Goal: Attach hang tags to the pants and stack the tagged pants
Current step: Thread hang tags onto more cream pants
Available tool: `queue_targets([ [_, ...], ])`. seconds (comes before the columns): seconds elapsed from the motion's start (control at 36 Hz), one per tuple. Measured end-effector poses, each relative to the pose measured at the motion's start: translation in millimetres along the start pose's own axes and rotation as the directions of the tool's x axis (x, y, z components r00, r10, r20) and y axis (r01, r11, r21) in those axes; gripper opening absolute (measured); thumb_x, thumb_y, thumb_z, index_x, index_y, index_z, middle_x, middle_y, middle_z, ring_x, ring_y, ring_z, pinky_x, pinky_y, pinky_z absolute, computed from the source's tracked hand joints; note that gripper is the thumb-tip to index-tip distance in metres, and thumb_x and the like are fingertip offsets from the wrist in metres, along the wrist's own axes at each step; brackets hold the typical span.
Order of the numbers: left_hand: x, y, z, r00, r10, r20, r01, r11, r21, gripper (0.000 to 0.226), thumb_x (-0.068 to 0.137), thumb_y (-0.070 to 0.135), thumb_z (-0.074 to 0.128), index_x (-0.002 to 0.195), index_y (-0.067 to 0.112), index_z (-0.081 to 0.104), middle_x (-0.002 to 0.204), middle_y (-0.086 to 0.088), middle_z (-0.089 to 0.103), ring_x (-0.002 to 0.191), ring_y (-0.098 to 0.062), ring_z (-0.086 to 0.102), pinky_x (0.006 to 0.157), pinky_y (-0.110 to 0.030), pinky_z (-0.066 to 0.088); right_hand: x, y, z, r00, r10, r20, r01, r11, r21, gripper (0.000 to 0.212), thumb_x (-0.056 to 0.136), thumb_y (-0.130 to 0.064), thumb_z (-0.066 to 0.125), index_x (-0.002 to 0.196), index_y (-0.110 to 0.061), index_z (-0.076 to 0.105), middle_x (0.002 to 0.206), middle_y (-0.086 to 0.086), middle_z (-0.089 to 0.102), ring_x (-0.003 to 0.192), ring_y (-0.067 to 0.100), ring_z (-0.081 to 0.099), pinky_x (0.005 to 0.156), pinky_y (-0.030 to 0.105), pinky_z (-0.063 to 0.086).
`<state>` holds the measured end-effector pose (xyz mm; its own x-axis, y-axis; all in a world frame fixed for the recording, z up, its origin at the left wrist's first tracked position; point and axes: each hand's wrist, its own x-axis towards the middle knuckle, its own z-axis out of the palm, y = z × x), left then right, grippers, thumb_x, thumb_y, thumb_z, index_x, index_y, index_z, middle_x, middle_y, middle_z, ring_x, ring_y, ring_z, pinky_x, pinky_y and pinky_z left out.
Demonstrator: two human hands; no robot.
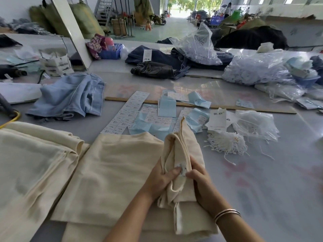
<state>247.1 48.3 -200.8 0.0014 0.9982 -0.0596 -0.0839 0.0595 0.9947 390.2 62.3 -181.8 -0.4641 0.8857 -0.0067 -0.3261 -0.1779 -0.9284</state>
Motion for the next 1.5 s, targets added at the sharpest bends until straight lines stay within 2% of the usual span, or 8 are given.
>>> queue_targets([
  [0.56, -0.7, -1.8, -10.4, 0.992, -0.124, 0.003, 0.114, 0.896, -0.429, 0.034, 0.081, 0.006, 0.065, 0.114, 0.002, 0.061, 0.114, -0.026, 0.065, 0.101, -0.034, 0.065, 0.079, -0.035, 0.054, 0.6, -6.7, -11.7, 0.994, 0.090, -0.061, -0.068, 0.953, 0.295, 0.059, 0.063, 0.003, 0.046, 0.118, -0.004, 0.063, 0.105, 0.025, 0.065, 0.090, 0.032, 0.065, 0.073, 0.036, 0.056],
  [0.69, -3.4, -2.8, -10.7, 0.983, -0.061, 0.174, 0.129, 0.900, -0.417, 0.047, 0.090, 0.045, 0.049, 0.118, 0.012, 0.068, 0.121, -0.016, 0.066, 0.115, -0.024, 0.062, 0.090, -0.029, 0.050, -13.2, -18.9, -26.3, 0.979, 0.100, -0.178, -0.021, 0.918, 0.397, 0.046, 0.064, -0.002, 0.041, 0.102, -0.005, 0.067, 0.081, 0.020, 0.066, 0.064, 0.026, 0.065, 0.056, 0.033, 0.056],
  [0.81, 9.0, 3.3, -7.9, 0.983, 0.106, 0.152, -0.145, 0.950, 0.276, 0.050, 0.090, 0.060, 0.041, 0.117, 0.028, 0.068, 0.121, 0.006, 0.067, 0.121, -0.006, 0.056, 0.106, -0.026, 0.038, -36.5, -44.9, -61.3, 0.926, 0.111, -0.362, 0.053, 0.909, 0.414, 0.016, 0.047, -0.015, 0.061, 0.061, -0.007, 0.065, 0.052, 0.010, 0.057, 0.042, 0.020, 0.057, 0.043, 0.022, 0.050],
  [0.89, 21.6, 0.0, -4.1, 0.948, 0.248, 0.197, -0.303, 0.525, 0.795, 0.044, 0.088, 0.051, 0.044, 0.127, 0.037, 0.058, 0.146, 0.010, 0.045, 0.137, 0.001, 0.034, 0.120, -0.038, 0.010, -51.4, -63.1, -88.5, 0.896, 0.191, -0.401, -0.045, 0.937, 0.347, 0.017, 0.049, -0.015, 0.065, 0.060, -0.005, 0.072, 0.056, 0.013, 0.063, 0.047, 0.023, 0.062, 0.046, 0.023, 0.053],
  [1.06, 8.6, -22.9, 2.1, 0.962, 0.119, 0.246, -0.268, 0.234, 0.935, 0.051, 0.091, 0.057, 0.035, 0.142, 0.050, 0.033, 0.161, 0.010, 0.012, 0.145, 0.001, 0.001, 0.114, -0.034, -0.017, -69.4, -78.4, -154.5, 0.687, 0.359, -0.632, -0.400, 0.913, 0.083, 0.032, 0.070, -0.001, 0.043, 0.088, 0.001, 0.070, 0.070, 0.020, 0.063, 0.055, 0.029, 0.059, 0.050, 0.031, 0.050],
  [1.17, 0.5, -25.7, 3.2, 0.954, 0.122, 0.275, -0.295, 0.206, 0.933, 0.053, 0.090, 0.059, 0.032, 0.142, 0.052, 0.031, 0.161, 0.011, 0.011, 0.145, 0.002, 0.000, 0.114, -0.033, -0.017, -51.9, -91.5, -183.7, 0.582, 0.249, -0.774, -0.756, 0.517, -0.401, 0.022, 0.092, -0.013, 0.052, 0.096, -0.003, 0.070, 0.071, 0.010, 0.063, 0.064, 0.025, 0.057, 0.060, 0.027, 0.046],
  [1.33, 1.2, -24.2, 4.3, 0.958, 0.166, 0.236, -0.273, 0.260, 0.926, 0.049, 0.089, 0.058, 0.031, 0.137, 0.052, 0.041, 0.157, 0.019, 0.018, 0.143, 0.007, 0.008, 0.115, -0.027, -0.013, 17.4, -92.2, -149.5, 0.843, -0.407, -0.351, -0.300, 0.184, -0.936, 0.020, 0.085, 0.002, 0.062, 0.101, -0.002, 0.072, 0.099, 0.022, 0.067, 0.077, 0.033, 0.062, 0.073, 0.039, 0.049],
  [1.5, 5.3, -23.4, 4.2, 0.958, 0.227, 0.177, -0.257, 0.392, 0.883, 0.037, 0.091, 0.041, 0.044, 0.125, 0.045, 0.057, 0.149, 0.021, 0.037, 0.138, 0.007, 0.027, 0.116, -0.026, -0.001, 89.7, -86.0, -123.0, 0.946, -0.323, -0.010, -0.097, -0.252, -0.963, 0.029, 0.091, -0.016, 0.059, 0.119, -0.011, 0.064, 0.123, 0.011, 0.063, 0.109, 0.031, 0.059, 0.088, 0.041, 0.050],
])
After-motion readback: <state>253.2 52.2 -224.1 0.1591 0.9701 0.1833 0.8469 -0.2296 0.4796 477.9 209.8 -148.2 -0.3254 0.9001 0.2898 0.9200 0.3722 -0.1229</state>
